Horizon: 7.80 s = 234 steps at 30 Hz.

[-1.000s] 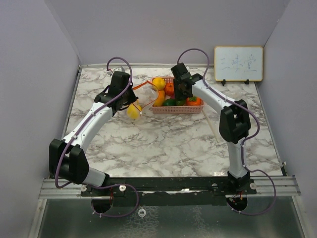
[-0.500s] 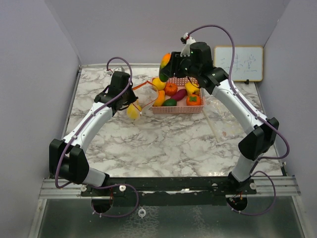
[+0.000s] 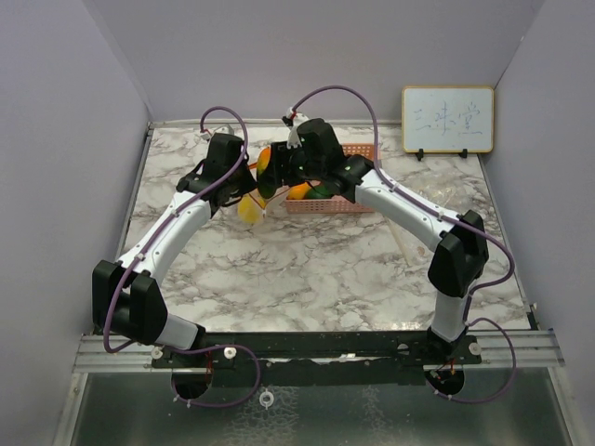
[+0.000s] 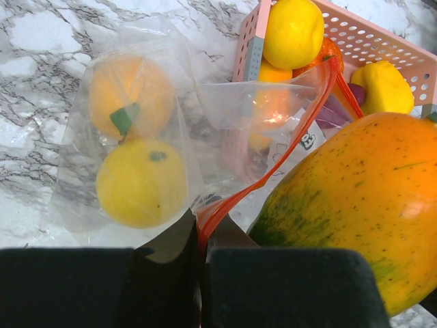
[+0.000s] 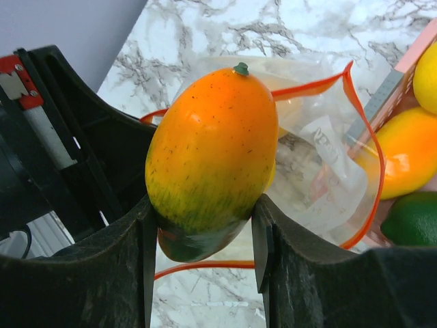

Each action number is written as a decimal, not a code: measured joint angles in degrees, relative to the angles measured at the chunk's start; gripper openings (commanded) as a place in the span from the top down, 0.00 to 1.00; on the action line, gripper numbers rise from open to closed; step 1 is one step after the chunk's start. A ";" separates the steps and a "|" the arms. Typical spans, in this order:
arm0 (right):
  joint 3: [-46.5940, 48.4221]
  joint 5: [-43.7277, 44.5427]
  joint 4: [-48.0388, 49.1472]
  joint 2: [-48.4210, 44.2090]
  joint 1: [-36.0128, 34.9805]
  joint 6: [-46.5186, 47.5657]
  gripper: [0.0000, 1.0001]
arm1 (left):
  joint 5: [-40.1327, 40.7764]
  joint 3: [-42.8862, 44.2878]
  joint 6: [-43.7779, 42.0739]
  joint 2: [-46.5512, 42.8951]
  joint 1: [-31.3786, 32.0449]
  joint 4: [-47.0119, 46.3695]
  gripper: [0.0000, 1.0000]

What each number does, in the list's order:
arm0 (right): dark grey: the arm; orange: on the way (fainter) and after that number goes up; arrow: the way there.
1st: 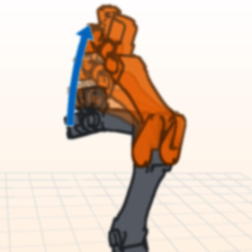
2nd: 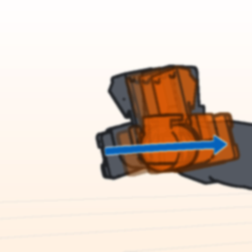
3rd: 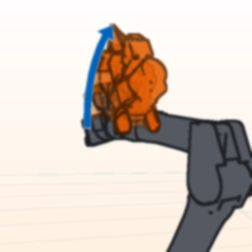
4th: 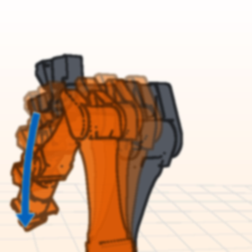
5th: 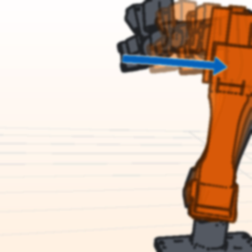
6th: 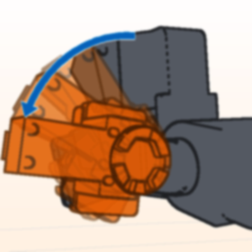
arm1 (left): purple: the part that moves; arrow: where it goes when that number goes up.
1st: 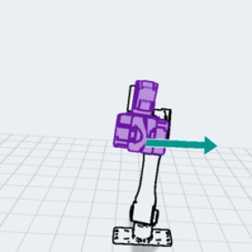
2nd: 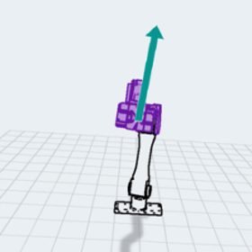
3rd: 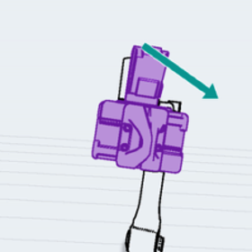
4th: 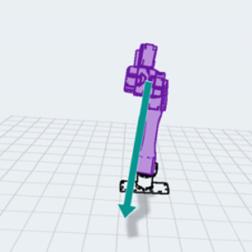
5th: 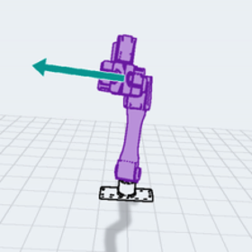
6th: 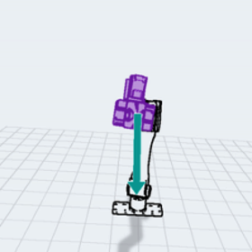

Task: Place the food in the zip-top bag and seal the zipper
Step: Place the fake fruit in the zipper food storage bag, then pick up the fake fruit from the bin, then place the fake fruit in the zipper food storage bag, then pick up the fake fruit from the bin, then place the fake fruit in the zipper food storage bag.

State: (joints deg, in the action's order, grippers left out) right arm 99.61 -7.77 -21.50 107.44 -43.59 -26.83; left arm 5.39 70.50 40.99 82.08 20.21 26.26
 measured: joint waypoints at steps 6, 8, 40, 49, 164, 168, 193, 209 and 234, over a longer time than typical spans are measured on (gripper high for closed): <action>-0.09 6.23 -3.04 -0.09 -0.20 0.46 0.09 | -0.04 0.42 0.00 0.46 -0.13 -0.11 1.00; 0.20 8.63 -4.31 -0.11 -0.13 1.22 0.06 | -0.07 0.55 -0.02 0.66 -0.11 -0.13 1.00; 17.66 12.35 -1.16 24.06 12.92 3.63 0.06 | 3.89 2.23 -2.14 -0.44 -1.36 3.56 1.00; 22.82 10.60 2.19 30.42 12.83 3.30 0.08 | 4.17 2.21 -2.14 -0.55 -2.01 4.76 1.00; 11.43 32.92 -11.56 21.05 21.05 21.51 0.22 | -1.03 0.20 -2.10 2.49 -5.22 1.57 1.00; 11.26 31.71 -12.04 20.13 20.63 21.09 0.22 | -1.51 0.20 -2.08 2.93 -5.22 1.22 1.00; 17.55 39.91 -18.47 27.67 18.16 15.89 0.26 | -2.23 0.20 -2.08 3.45 -5.22 1.29 1.00; 17.90 40.19 -18.49 28.04 18.14 15.10 0.85 | -2.23 0.20 -2.12 3.45 -5.27 1.40 1.00; 0.85 -9.55 -4.72 1.05 2.12 -0.68 0.76 | -3.54 0.20 -2.10 2.95 -5.27 0.79 1.00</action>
State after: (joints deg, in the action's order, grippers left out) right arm 100.47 -17.32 -26.22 108.49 -41.47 -27.51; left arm 1.85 70.70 38.89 85.03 14.94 27.05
